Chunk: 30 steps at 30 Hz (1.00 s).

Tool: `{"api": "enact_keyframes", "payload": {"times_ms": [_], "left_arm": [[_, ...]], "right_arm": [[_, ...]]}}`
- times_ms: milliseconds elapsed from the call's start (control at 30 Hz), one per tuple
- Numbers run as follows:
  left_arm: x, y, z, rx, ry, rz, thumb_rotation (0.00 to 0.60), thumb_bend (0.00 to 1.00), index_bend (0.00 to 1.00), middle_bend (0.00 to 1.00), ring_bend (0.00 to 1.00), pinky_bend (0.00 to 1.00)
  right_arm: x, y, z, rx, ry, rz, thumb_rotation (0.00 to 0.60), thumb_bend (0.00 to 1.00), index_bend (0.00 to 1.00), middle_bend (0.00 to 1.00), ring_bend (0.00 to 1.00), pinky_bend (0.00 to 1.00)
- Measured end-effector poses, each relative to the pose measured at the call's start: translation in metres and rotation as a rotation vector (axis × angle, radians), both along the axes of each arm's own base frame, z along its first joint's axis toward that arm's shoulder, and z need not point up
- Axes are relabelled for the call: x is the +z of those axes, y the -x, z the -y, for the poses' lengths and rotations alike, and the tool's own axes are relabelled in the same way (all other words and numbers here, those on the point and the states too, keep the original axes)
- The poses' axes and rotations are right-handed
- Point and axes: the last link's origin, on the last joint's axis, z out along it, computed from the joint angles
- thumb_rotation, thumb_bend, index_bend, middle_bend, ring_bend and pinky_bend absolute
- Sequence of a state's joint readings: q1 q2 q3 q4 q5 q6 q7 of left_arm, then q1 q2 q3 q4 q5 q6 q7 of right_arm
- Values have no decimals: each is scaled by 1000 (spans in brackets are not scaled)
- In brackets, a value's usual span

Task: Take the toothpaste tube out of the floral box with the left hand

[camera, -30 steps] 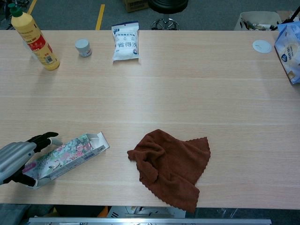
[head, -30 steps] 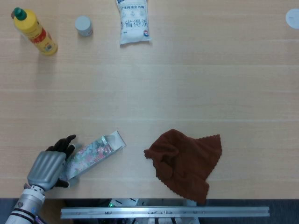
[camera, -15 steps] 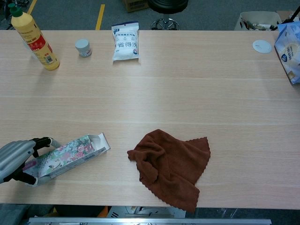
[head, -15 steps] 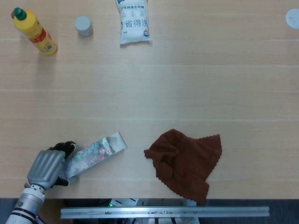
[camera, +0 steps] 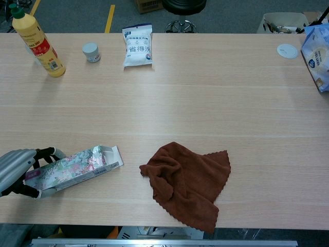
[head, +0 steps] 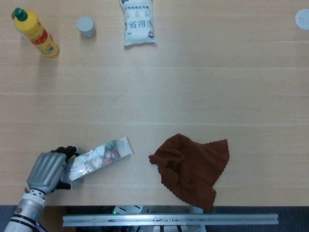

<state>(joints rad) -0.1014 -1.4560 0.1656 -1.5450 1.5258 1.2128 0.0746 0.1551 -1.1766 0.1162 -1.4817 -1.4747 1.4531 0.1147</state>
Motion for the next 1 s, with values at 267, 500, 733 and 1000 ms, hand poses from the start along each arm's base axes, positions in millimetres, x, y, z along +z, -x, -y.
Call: {"api": "enact_keyframes", "payload": {"times_ms": [267,500,733,1000], "left_arm": [[11,-4,-11,-55,-37,-24,600,173,376,357,340,472],[24,-8,-25,-127,-60,-96,600,173,378,358,340,472],[45,-15,-49,-218,-107,-210,600,172,381,361,341,472],[68,-23,-77,-275,-178,-292,600,173,384,365,345,474]], "right_arm": [[0,0,1,4,-2,1,600,49,311,323,207,333],[-1,0,3,5,-7,2,600,49,311,323,207,333],[-2,0,3,3,-10,3,600,50,311,323,207,333],[-3,0,4,4,-17,3,600,49,311,323,207,333]]}}
